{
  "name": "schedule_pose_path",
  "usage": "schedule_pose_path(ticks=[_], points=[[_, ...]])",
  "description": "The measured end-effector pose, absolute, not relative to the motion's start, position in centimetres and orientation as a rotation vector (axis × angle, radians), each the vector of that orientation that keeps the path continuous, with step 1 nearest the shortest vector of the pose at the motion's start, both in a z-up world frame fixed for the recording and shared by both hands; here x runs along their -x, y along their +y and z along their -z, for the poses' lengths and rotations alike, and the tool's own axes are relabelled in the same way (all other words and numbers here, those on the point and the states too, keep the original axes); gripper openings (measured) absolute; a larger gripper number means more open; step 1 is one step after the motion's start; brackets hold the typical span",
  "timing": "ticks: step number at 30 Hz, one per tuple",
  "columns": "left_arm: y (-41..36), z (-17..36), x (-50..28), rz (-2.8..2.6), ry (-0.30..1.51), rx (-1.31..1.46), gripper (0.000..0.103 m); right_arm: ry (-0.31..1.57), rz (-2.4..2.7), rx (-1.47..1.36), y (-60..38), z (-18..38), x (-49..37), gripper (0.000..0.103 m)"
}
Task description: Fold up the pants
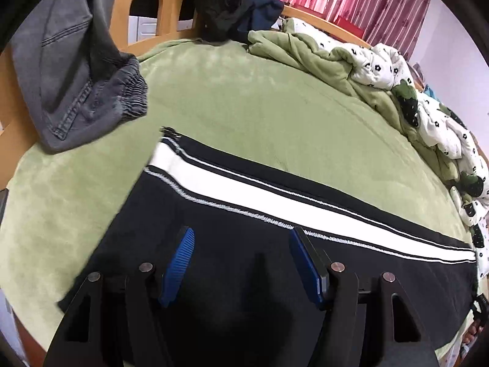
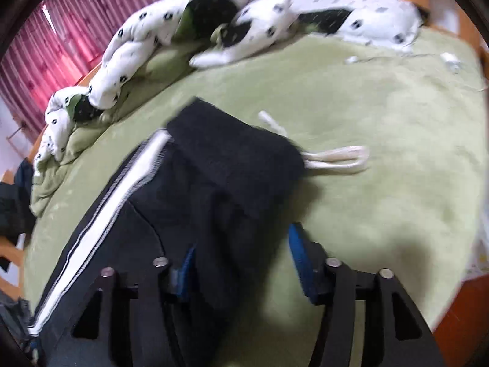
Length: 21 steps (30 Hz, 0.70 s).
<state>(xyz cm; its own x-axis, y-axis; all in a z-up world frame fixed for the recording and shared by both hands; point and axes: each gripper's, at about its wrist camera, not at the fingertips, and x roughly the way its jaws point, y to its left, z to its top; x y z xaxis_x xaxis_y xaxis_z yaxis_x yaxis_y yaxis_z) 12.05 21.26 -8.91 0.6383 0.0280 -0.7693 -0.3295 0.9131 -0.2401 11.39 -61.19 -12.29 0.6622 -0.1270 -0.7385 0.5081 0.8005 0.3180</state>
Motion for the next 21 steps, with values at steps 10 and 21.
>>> schedule_pose_path(ticks=[10,21], points=[[22.7,9.5,-4.6,-0.006,0.868,0.532,0.062,0.801,0.409,-0.219,-52.9,6.6,-8.9,0.058],[27.5,13.6,0.8,-0.122,0.814,0.659,0.061,0.799,0.149,-0.201,-37.2,1.4,-12.0,0.057]])
